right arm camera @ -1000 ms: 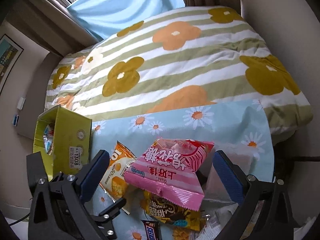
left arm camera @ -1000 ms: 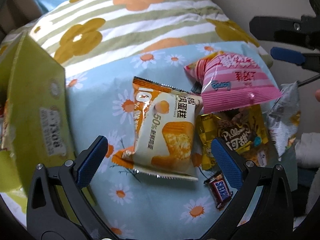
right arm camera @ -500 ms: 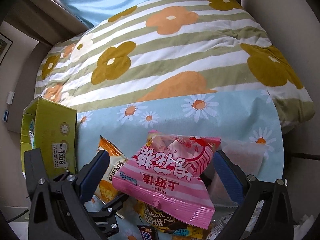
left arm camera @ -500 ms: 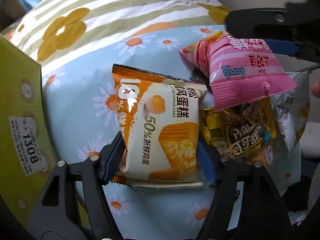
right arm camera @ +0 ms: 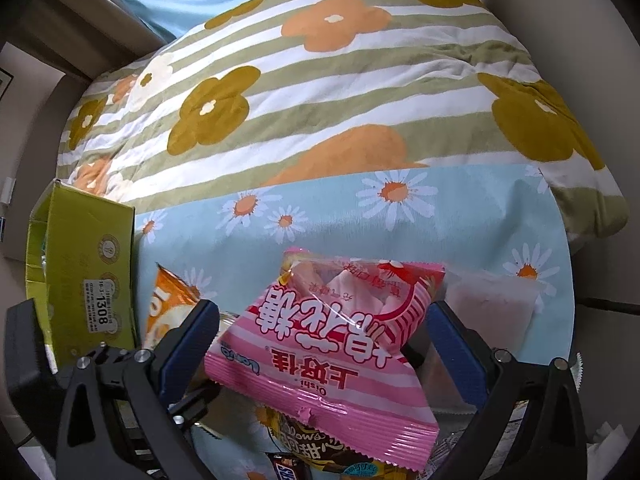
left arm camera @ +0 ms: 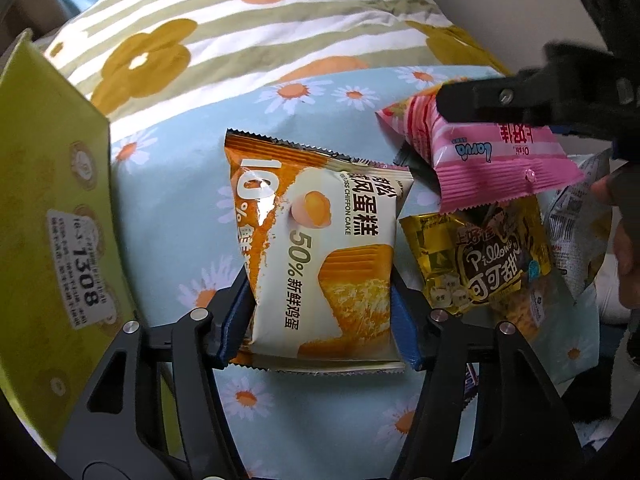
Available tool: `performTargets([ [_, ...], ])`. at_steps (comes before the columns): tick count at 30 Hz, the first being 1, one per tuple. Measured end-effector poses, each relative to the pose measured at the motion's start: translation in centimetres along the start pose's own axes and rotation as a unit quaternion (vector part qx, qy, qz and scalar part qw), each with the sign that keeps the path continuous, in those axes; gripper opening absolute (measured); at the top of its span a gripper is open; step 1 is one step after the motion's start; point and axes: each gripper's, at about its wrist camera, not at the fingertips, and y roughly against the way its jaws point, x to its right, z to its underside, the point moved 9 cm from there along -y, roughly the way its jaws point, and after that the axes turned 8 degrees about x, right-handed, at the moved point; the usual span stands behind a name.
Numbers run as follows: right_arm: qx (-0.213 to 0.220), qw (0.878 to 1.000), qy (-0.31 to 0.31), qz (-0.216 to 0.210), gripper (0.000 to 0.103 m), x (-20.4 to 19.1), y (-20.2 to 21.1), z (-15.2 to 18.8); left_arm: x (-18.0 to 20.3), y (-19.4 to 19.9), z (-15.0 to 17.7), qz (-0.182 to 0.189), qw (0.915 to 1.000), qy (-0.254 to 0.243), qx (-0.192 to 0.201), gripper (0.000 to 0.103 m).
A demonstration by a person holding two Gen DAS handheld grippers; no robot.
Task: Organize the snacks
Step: 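Grasp the orange-white cake packet with the left tool while the right tool grasps the pink bag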
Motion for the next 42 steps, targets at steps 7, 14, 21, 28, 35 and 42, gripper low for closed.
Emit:
performTargets([
  [7, -0.009, 0.999, 0.019, 0.028, 0.103, 0.2, -1.1, 0.1, -0.8, 0.7, 0.2, -0.002, 0.9998, 0.016, 0.007, 0.057],
  [14, -0.035, 0.998, 0.026, 0.035, 0.097, 0.3, -2.6, 1.5, -1.2, 1.5, 0.2, -0.002, 0.9995, 0.025, 0.017, 0.057],
  [21, -0.027, 0.998, 0.031, 0.038, 0.084, 0.0, -2.0, 2.2, -1.4, 2.5, -0.1, -0.002, 0.9992, 0.028, 0.031, 0.057],
  [28, 0.010, 1.000, 0.017, 0.019, 0.083, -0.6, 1.1, 1.6, -1.3, 4.4, -0.7, 0.003, 0.9980, 0.039, 0.050, 0.057],
  [35, 0.061, 0.998, 0.025, -0.009, 0.083, -2.4, 5.9, 0.7, -1.0, 8.2, -1.6, -0.004, 0.9945, 0.048, 0.093, 0.057],
  [42, 0.116, 0.991, 0.058, -0.040, 0.083, -5.2, 11.5, 0.0, -1.6, 13.9, -1.9, -0.012, 0.9856, 0.080, 0.148, 0.057],
])
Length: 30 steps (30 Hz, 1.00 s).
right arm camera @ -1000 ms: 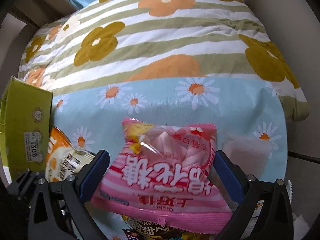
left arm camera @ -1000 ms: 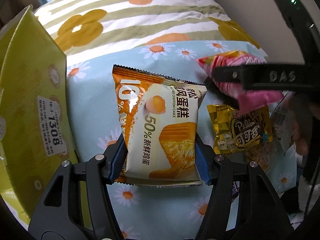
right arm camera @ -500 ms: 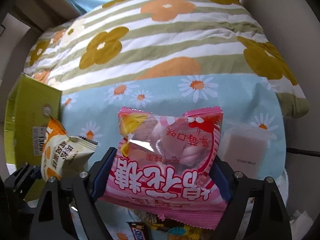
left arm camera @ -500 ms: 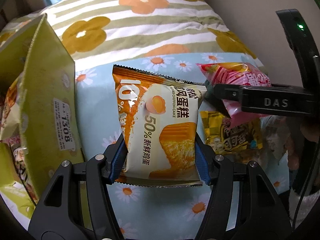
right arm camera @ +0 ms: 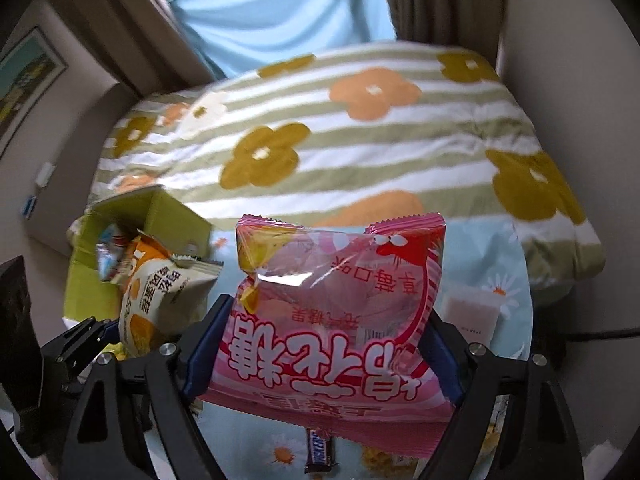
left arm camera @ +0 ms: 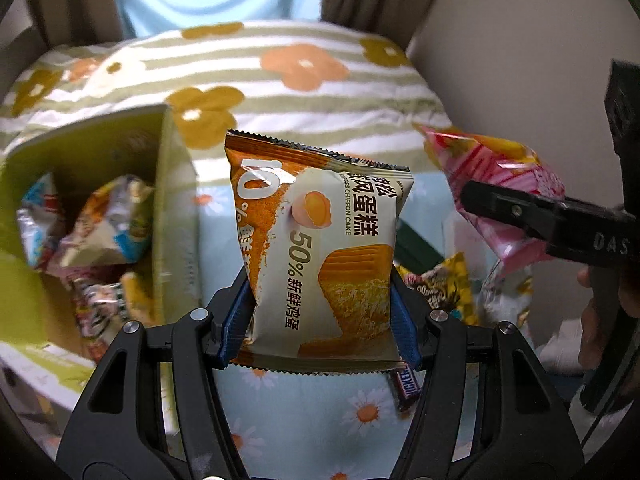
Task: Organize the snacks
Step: 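Grasp the orange-white cake packet with the left tool while the right tool grasps the pink bag, then carry both packets over the yellow box and open both tools to drop them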
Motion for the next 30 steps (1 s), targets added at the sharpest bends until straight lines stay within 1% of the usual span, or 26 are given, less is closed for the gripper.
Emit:
performTargets([
  [2, 0.011, 1.000, 0.016, -0.013, 0.083, -1.1, 1.0, -0.4, -0.6, 1.7, -0.6, -0.007, 0.9998, 0.013, 0.015, 0.057],
  [5, 0.030, 0.998, 0.045, -0.018, 0.083, -2.9, 2.3, -0.9, -1.9, 4.3, -1.5, -0.026, 0.9986, 0.023, 0.039, 0.057],
  [7, 0.039, 0.997, 0.052, -0.035, 0.083, -4.2, 2.8, -1.1, -2.9, 5.7, -2.0, -0.041, 0.9975, 0.026, 0.051, 0.057],
  [10, 0.043, 0.996, 0.062, -0.055, 0.083, -6.1, 3.1, -1.2, -4.6, 7.7, -2.6, -0.058, 0.9953, 0.035, 0.070, 0.057],
  [16, 0.044, 0.993, 0.082, -0.076, 0.083, -9.9, 2.9, -1.0, -8.5, 10.9, -3.1, -0.082, 0.9905, 0.055, 0.096, 0.057],
  [19, 0.046, 0.991, 0.091, -0.082, 0.083, -11.9, 2.6, -1.0, -10.9, 11.9, -3.0, -0.090, 0.9886, 0.063, 0.103, 0.057],
  [23, 0.050, 0.991, 0.095, -0.083, 0.083, -14.6, 2.0, -0.8, -15.0, 12.8, -2.7, -0.091, 0.9873, 0.076, 0.106, 0.057],
  [26, 0.051, 0.992, 0.083, -0.081, 0.083, -16.5, 1.3, -0.6, -18.3, 13.3, -2.1, -0.090, 0.9876, 0.083, 0.098, 0.057],
  [30, 0.049, 0.994, 0.074, -0.064, 0.083, -19.1, -0.2, -0.1, -22.4, 13.5, -1.4, -0.097, 0.9879, 0.083, 0.088, 0.057],
])
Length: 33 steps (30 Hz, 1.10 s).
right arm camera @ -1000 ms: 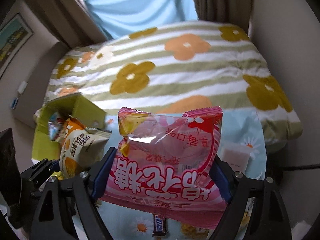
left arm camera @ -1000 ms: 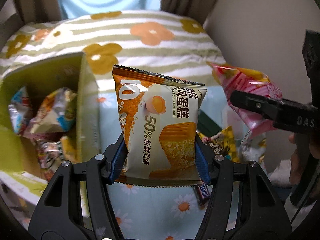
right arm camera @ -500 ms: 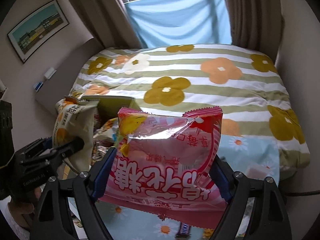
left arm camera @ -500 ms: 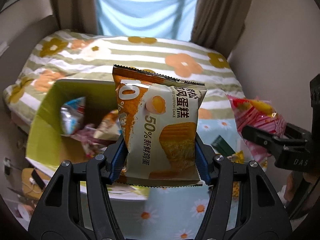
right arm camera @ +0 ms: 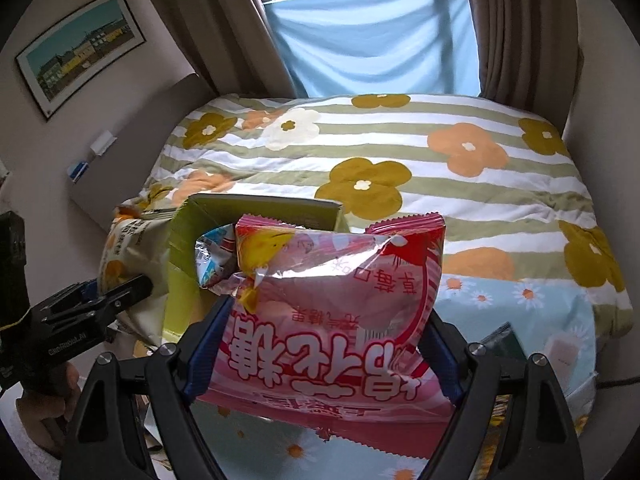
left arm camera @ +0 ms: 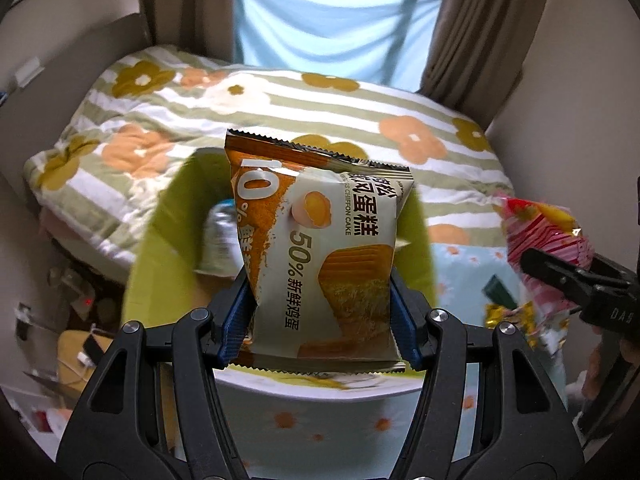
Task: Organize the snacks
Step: 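Carry both packets over the yellow box and open both tools to drop them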
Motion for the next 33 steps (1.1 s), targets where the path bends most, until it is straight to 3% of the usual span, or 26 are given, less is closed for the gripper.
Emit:
performTargets([
  [10, -0.001, 0.999, -0.008, 0.039, 0.083, -5.2, -3.9, 0.8, -8.6, -3.5, 1.3, 0.003, 0.9991, -0.019, -0.038, 0.058],
  [16, 0.002, 0.998, -0.025, 0.063, 0.083, -7.1, -5.8, 1.6, -10.0, -6.2, 3.4, 0.027, 0.9961, -0.042, -0.073, 0.058],
  [19, -0.006, 0.997, -0.028, 0.074, 0.083, -7.4, -6.1, 2.1, -10.0, -7.0, 3.9, 0.034, 0.9950, -0.053, -0.077, 0.071],
  [20, -0.008, 0.997, -0.029, 0.077, 0.083, -7.5, -6.2, 2.3, -10.0, -7.0, 4.0, 0.035, 0.9948, -0.059, -0.076, 0.091],
  [21, -0.011, 0.996, -0.030, 0.079, 0.083, -7.5, -6.3, 2.4, -10.0, -6.9, 4.0, 0.033, 0.9950, -0.063, -0.070, 0.103],
  [28, -0.029, 0.996, -0.037, 0.076, 0.083, -8.5, -7.2, 3.8, -11.3, -5.8, 4.4, 0.046, 0.9957, -0.055, -0.059, 0.103],
  [33, -0.041, 0.996, -0.038, 0.070, 0.084, -9.1, -8.6, 4.3, -12.3, -5.3, 4.7, 0.029, 0.9966, -0.055, -0.054, 0.103],
])
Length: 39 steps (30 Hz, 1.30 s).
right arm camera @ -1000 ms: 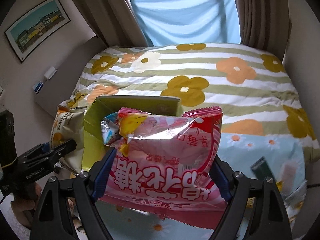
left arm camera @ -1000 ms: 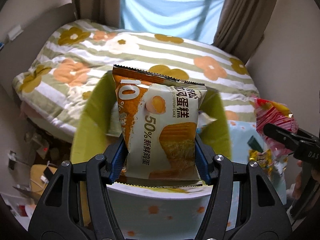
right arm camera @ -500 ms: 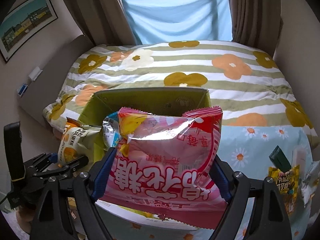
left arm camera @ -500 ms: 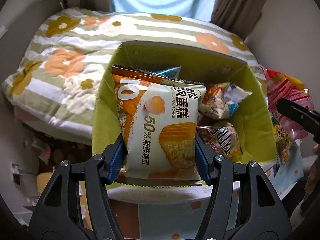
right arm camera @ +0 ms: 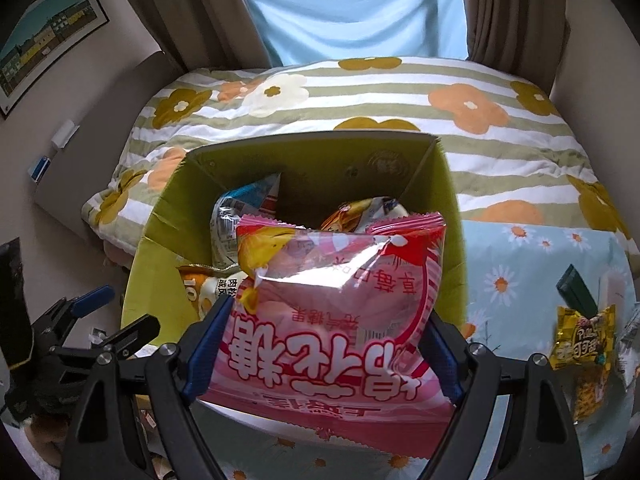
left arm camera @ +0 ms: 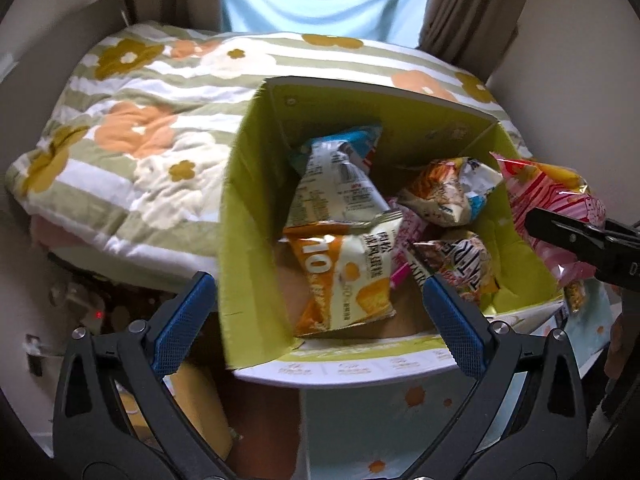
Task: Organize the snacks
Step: 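Carry both packets over the yellow box and open both tools to drop them, then move both tools back toward the remaining snacks on the bed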
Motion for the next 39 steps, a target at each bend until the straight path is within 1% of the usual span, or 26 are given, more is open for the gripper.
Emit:
performTargets([
  [3, 0.006, 1.000, 0.003, -0.012, 0.085, -0.9, -0.5, -0.3, -0.4, 0.6, -0.2, -0.010, 0.9999, -0.005, 0.008, 0.103],
  [5, 0.014, 1.000, 0.016, -0.018, 0.093, -1.6, -0.8, -0.5, -0.6, 0.9, -0.3, -0.013, 0.9998, -0.004, 0.013, 0.103],
  [6, 0.019, 0.999, 0.020, -0.021, 0.102, -1.9, -0.8, -0.6, -0.7, 1.1, -0.3, -0.015, 0.9998, -0.001, 0.014, 0.103],
  [9, 0.041, 0.998, 0.033, -0.032, 0.103, -2.8, -0.6, -0.7, -1.0, 1.6, 0.0, -0.015, 0.9997, 0.008, 0.015, 0.103],
  [11, 0.047, 0.998, 0.042, -0.031, 0.103, -2.9, -0.5, -0.5, -1.2, 1.8, 0.4, -0.018, 0.9997, 0.013, 0.014, 0.103],
  [17, 0.028, 0.998, 0.053, -0.035, 0.103, -2.6, 0.0, 0.3, -1.2, 2.3, 1.1, -0.020, 0.9994, 0.025, 0.011, 0.103],
  [21, 0.013, 0.998, 0.060, -0.029, 0.103, -2.4, 0.7, 0.9, -0.5, 3.2, 0.7, -0.023, 0.9994, 0.017, 0.019, 0.103],
  [25, 0.022, 0.998, 0.058, -0.027, 0.103, -2.0, 1.8, 1.1, 0.4, 4.2, 0.3, -0.022, 0.9994, 0.010, 0.026, 0.103],
  [29, 0.038, 0.998, 0.053, -0.017, 0.103, -0.9, 3.5, 0.9, 1.9, 5.3, -0.1, -0.007, 0.9993, 0.006, 0.036, 0.103],
  [34, 0.051, 0.998, 0.031, 0.010, 0.103, 1.3, 5.6, 1.2, 4.8, 5.4, -0.4, 0.020, 0.9987, -0.027, 0.037, 0.103],
  [39, 0.063, 0.997, 0.002, 0.054, 0.103, 4.6, 8.5, 2.3, 9.2, 5.0, -0.7, 0.071, 0.9951, -0.058, 0.036, 0.103],
])
